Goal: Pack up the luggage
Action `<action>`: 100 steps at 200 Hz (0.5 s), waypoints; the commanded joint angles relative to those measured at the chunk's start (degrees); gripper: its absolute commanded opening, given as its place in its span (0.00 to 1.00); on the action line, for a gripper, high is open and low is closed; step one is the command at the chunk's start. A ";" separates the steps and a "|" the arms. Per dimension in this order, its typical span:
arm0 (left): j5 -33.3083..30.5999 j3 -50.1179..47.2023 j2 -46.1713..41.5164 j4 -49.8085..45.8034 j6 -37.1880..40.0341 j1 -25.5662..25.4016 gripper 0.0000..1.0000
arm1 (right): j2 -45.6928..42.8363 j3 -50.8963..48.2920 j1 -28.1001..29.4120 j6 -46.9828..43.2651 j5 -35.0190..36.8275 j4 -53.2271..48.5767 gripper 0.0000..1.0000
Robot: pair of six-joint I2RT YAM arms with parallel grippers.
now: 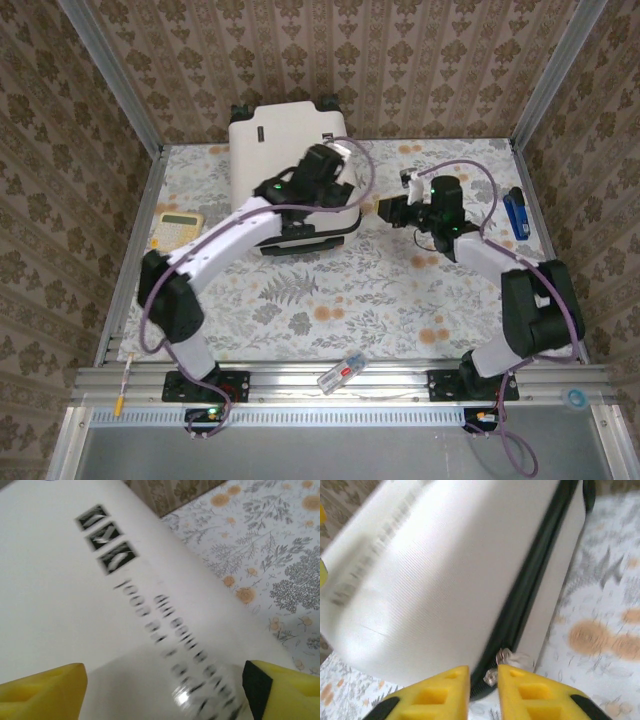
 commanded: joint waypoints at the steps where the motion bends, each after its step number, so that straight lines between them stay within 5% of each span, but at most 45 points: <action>1: 6.13 -4.12 -8.67 1.16 -2.01 5.05 0.87 | -2.25 3.15 0.16 0.56 1.07 -4.90 0.31; 38: 13.56 -15.39 -18.68 5.08 -7.40 16.92 0.89 | 0.04 9.25 0.56 5.11 -0.48 -8.55 0.56; 100: 34.42 -32.67 -25.55 18.09 -19.34 36.30 0.90 | 8.42 18.47 4.51 11.97 -4.37 -9.08 0.64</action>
